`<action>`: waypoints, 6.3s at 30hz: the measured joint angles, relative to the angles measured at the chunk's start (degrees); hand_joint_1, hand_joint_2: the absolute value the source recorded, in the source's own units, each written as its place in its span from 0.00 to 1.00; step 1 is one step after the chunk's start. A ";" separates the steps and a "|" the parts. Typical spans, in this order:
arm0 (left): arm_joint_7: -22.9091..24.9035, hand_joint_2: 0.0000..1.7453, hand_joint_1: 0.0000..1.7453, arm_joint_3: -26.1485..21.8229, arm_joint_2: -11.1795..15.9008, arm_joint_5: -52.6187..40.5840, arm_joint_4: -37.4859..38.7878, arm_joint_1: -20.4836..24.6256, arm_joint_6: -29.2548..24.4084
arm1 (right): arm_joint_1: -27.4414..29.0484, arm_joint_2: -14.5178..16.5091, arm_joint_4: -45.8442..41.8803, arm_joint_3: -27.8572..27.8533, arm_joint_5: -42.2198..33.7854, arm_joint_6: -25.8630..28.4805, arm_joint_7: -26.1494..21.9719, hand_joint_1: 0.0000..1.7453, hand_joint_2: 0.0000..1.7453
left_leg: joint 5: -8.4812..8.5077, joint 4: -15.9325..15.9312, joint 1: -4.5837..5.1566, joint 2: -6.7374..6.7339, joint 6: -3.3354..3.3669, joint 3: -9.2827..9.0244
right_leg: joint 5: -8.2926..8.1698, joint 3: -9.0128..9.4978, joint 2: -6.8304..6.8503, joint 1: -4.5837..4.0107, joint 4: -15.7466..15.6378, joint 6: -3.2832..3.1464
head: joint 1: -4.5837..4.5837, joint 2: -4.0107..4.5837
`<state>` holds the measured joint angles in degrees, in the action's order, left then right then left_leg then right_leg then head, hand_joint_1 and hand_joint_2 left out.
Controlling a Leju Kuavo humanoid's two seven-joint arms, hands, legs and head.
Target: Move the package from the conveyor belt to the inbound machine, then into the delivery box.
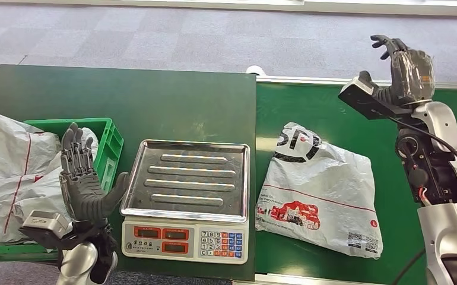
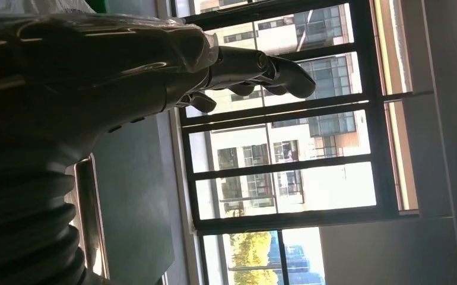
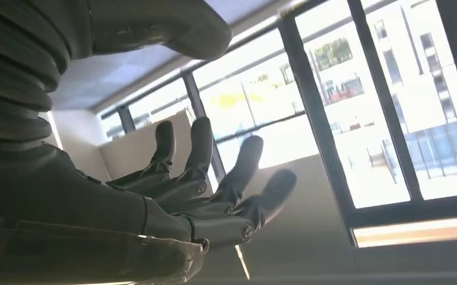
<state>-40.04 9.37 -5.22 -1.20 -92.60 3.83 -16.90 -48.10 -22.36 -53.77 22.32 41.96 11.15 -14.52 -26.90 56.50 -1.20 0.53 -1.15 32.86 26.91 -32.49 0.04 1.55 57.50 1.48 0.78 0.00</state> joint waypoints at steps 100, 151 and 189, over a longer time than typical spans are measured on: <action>0.00 1.00 0.00 -9.32 -0.91 -2.07 -4.08 -8.14 -1.37 | 1.51 3.05 15.53 5.42 -16.72 -10.27 -4.61 1.00 1.00 | 0.01 0.01 0.00 -0.05 0.01 0.05 | -0.01 -0.08 -0.01 -0.01 0.01 0.01 | 0.01 0.00; 0.00 1.00 0.00 -6.15 -0.87 -0.99 -11.37 -3.07 -8.12 | 13.01 15.90 -18.51 1.50 -3.29 -2.92 -20.34 1.00 1.00 | 0.07 -0.04 -0.05 -0.19 -0.03 0.02 | -0.01 -0.04 -0.10 -0.06 0.03 0.00 | 0.00 0.00; 0.00 1.00 0.00 -0.57 -0.90 -0.25 -0.68 3.57 -5.22 | -2.59 30.86 30.76 13.11 -7.26 -26.18 2.37 1.00 1.00 | 0.09 -0.03 -0.07 -0.24 -0.06 -0.02 | -0.04 -0.08 -0.15 -0.07 0.03 -0.04 | 0.00 0.00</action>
<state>-40.04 8.80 -6.13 -1.44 -93.29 7.40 -22.12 -50.69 8.49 -23.02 35.42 34.70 -15.04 -12.15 -26.81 56.47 -1.27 0.28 -1.21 32.84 26.86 -32.57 -0.11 1.47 57.53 1.44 0.77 0.00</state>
